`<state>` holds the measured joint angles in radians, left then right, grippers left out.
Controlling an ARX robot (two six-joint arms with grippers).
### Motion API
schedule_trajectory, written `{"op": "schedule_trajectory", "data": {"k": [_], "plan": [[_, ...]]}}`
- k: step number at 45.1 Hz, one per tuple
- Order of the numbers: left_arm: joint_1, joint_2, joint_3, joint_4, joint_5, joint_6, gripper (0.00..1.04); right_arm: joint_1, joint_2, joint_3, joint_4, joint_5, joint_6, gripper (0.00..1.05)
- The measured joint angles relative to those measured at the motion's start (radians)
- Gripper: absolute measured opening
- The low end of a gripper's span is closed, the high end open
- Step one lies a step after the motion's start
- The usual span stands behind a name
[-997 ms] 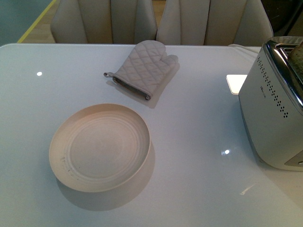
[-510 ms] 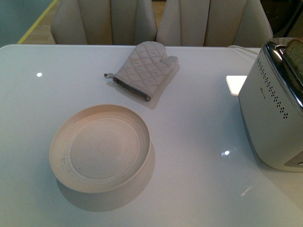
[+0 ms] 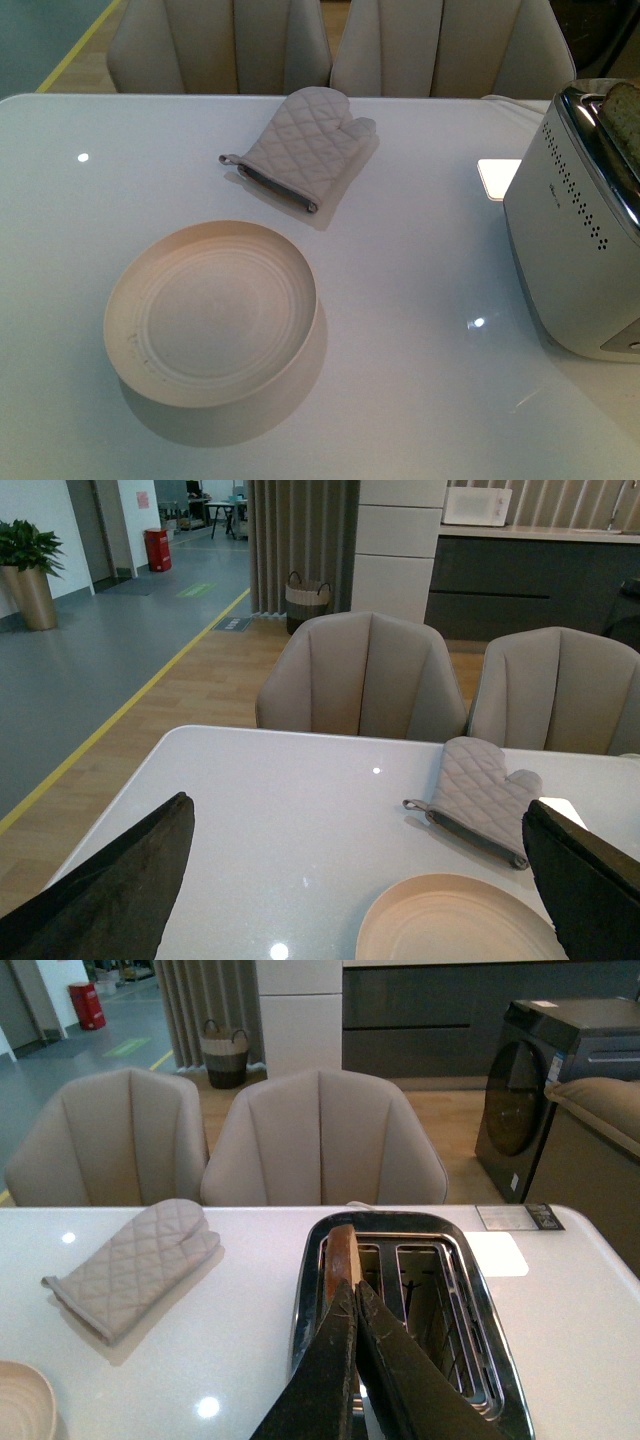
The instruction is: Put bread into toaster
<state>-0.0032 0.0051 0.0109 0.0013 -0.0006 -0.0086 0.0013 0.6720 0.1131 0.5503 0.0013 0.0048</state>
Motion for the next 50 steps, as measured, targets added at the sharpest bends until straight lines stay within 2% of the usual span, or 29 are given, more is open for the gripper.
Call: {"op": "schedule_trajectory", "data": {"k": [19,24,50], "plan": [[0.0,0.0,0.0,0.0,0.0,0.0,0.98,0.0,-0.214,-0.075,-0.14,0.0,0.0,0.02],[0.0,0.0,0.0,0.0,0.0,0.0,0.98,0.0,-0.249,-0.095,-0.131,0.0,0.0,0.02],[0.0,0.0,0.0,0.0,0.0,0.0,0.98,0.0,-0.486,-0.095,-0.365,-0.001,0.0,0.02]]}}
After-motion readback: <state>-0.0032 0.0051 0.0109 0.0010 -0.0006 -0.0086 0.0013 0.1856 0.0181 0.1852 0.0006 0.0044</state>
